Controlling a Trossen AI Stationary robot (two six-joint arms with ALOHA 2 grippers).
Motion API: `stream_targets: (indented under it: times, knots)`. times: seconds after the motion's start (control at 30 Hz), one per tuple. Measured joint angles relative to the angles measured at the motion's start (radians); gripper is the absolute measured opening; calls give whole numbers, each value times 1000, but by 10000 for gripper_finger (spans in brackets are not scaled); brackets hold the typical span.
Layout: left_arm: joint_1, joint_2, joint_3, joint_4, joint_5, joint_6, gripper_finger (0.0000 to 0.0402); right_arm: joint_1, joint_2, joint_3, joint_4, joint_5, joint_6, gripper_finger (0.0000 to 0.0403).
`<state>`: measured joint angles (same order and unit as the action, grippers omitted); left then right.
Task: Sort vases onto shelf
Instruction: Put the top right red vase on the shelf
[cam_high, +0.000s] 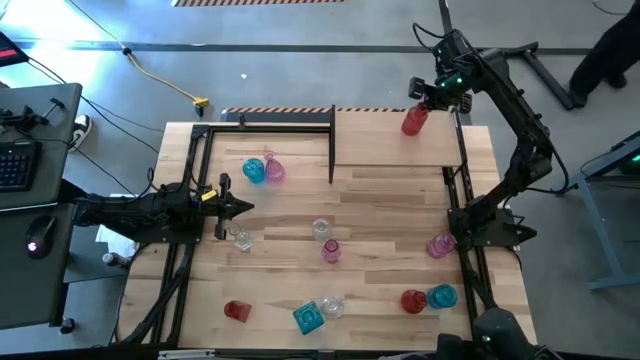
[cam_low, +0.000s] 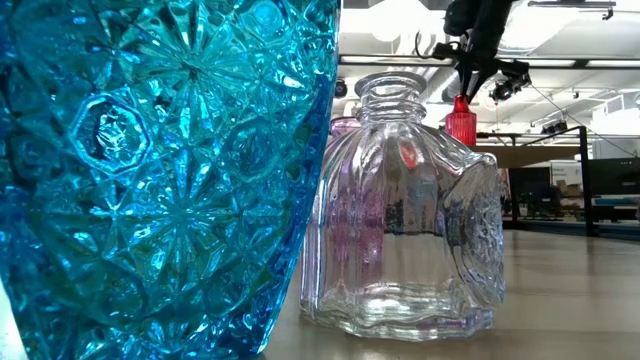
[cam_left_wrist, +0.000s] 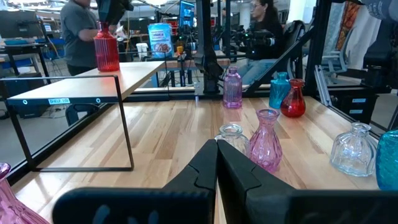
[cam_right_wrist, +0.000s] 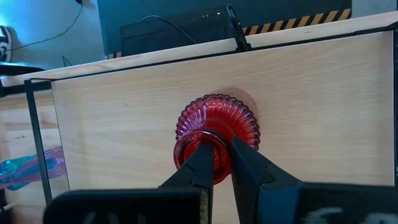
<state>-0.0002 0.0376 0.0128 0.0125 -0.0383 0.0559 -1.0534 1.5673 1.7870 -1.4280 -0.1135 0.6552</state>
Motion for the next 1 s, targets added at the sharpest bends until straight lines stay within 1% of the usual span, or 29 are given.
stream_targets:
  times: [0.6, 0.7, 0.9, 1.0]
  knots:
    - [0, 0, 0, 0, 0, 0, 1, 0, 1, -2, 5, 0, -7, 17]
    - [0, 0, 0, 0, 0, 0, 1, 0, 2, -2, 6, 0, -8, 33]
    - [0, 0, 0, 0, 0, 0, 1, 0, 3, -3, 0, 16, -5, 89]
    - [0, 0, 0, 0, 0, 0, 1, 0, 3, -3, 0, 19, -7, 100]
